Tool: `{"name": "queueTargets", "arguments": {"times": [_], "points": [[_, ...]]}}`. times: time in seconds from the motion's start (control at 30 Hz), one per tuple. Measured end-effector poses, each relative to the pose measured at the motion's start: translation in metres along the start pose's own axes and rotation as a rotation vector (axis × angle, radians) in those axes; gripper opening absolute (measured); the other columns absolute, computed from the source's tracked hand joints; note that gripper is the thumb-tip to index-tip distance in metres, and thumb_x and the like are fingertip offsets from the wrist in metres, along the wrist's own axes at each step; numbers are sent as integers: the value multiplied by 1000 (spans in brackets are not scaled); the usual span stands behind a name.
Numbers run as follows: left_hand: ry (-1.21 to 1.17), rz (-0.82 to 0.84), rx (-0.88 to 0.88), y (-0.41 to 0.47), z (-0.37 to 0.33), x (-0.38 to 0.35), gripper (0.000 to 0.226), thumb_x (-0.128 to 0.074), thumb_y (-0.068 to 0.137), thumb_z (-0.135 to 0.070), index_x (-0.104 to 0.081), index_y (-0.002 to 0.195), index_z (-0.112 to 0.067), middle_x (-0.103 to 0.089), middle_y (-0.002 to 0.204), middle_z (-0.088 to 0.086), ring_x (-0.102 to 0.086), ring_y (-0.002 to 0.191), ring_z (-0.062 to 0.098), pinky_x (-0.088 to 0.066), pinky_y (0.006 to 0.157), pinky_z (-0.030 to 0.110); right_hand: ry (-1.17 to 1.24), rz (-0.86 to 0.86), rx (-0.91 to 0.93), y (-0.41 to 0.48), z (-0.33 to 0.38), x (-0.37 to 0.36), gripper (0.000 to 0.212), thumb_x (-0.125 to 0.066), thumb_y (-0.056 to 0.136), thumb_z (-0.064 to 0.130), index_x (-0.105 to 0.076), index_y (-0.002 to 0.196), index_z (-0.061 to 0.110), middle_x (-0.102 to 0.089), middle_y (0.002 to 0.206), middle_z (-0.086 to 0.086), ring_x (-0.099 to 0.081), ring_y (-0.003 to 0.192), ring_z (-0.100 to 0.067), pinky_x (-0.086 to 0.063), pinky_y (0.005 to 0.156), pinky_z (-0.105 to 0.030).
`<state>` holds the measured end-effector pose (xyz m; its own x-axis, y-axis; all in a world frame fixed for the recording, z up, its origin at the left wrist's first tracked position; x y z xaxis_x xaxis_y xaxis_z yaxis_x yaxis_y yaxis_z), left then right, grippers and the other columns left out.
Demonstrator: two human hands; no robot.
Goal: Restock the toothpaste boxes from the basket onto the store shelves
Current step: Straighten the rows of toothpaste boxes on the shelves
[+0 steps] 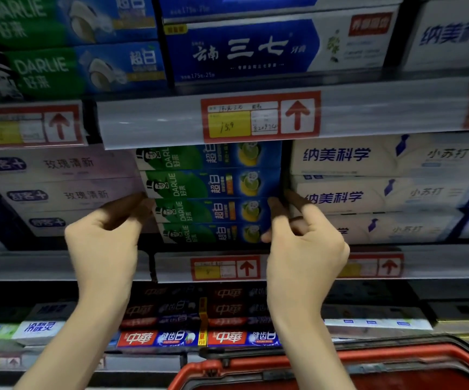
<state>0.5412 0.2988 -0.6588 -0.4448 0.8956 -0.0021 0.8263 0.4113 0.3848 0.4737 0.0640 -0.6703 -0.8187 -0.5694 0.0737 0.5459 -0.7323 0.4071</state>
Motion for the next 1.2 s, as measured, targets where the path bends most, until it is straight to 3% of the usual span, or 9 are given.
{"name": "queueTargets", "arguments": {"times": [0.1, 0.3, 0.43, 0.73, 0.87, 0.93, 1.0, 1.07, 1.2], "points": [[17, -76, -40, -16, -10, 1, 19, -75, 93, -16, -79, 110, -22, -75, 90, -22, -64, 78, -15, -47, 74, 3, 22, 8, 34, -5, 11, 17, 8, -68, 95, 31, -75, 98, 30, -66, 55, 14, -65, 61, -6, -46, 81, -12], [-4, -35, -41, -77, -45, -32, 9, -76, 94, -24, -76, 102, -27, -76, 90, -13, -69, 81, -4, -50, 75, 6, 10, -30, -7, 22, 9, 84, 11, -69, 95, 40, -77, 101, 36, -70, 65, 15, -69, 65, -5, -57, 75, -34], [16, 90, 0, -120, -53, -73, 16, -79, 91, -23, -79, 105, -31, -78, 93, -15, -73, 90, 3, -53, 80, 15, -111, -34, -49, 54, -4, 138, 11, -68, 98, 34, -77, 104, 33, -72, 78, 18, -67, 74, 1, -55, 75, -25], [197, 127, 28, -143, -46, -139, 20, -77, 92, -23, -77, 111, -20, -73, 95, -4, -68, 90, 17, -55, 82, 37, -163, 52, -85, 106, -39, 200, 23, -67, 99, 29, -66, 121, 34, -70, 69, 11, -67, 72, -6, -54, 84, -39], [238, 86, 19, -143, -43, -146, 20, -76, 92, -18, -78, 111, -19, -68, 91, 1, -64, 86, 23, -45, 74, 32, -200, 150, -42, 116, -50, 197, 26, -66, 98, 27, -64, 123, 33, -71, 65, 9, -67, 66, -4, -57, 80, -40], [282, 72, 4, -144, -42, -147, 21, -75, 92, -16, -78, 114, -18, -63, 89, -1, -61, 84, 23, -43, 69, 24, -261, 167, -18, 119, -56, 193, 12, -67, 97, 26, -65, 108, 24, -71, 64, 7, -67, 66, -4, -58, 81, -40], [316, 63, -16, -145, -43, -147, 27, -75, 93, -15, -76, 120, -19, -58, 87, -5, -56, 79, 19, -39, 63, 8, -276, 185, -46, 121, -63, 190, 27, -67, 96, 26, -66, 122, 21, -71, 64, 8, -66, 67, -1, -54, 79, -30], [332, 62, -40, -147, -45, -148, 31, -75, 93, -15, -75, 123, -19, -56, 86, -7, -54, 74, 13, -37, 61, 6, -248, 206, -69, 121, -65, 188, 42, -69, 95, 26, -60, 136, 31, -72, 64, 9, -66, 67, 1, -50, 76, -21], [275, 61, -44, -148, -44, -146, 30, -76, 92, -19, -76, 122, -22, -65, 91, -9, -61, 85, 16, -42, 73, 13, -208, 165, -60, 122, -67, 189, 26, -71, 95, 26, -65, 120, 29, -71, 60, 11, -67, 64, -2, -56, 89, -37]]}}
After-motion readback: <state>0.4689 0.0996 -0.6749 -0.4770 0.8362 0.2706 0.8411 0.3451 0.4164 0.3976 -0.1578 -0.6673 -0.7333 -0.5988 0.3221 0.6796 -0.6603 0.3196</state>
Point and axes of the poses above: each hand's wrist, its own y-axis towards the middle knuckle, its own x-axis out of the back of the hand, z = x × y, the point moved 4 cm from there along y, towards the middle knuckle
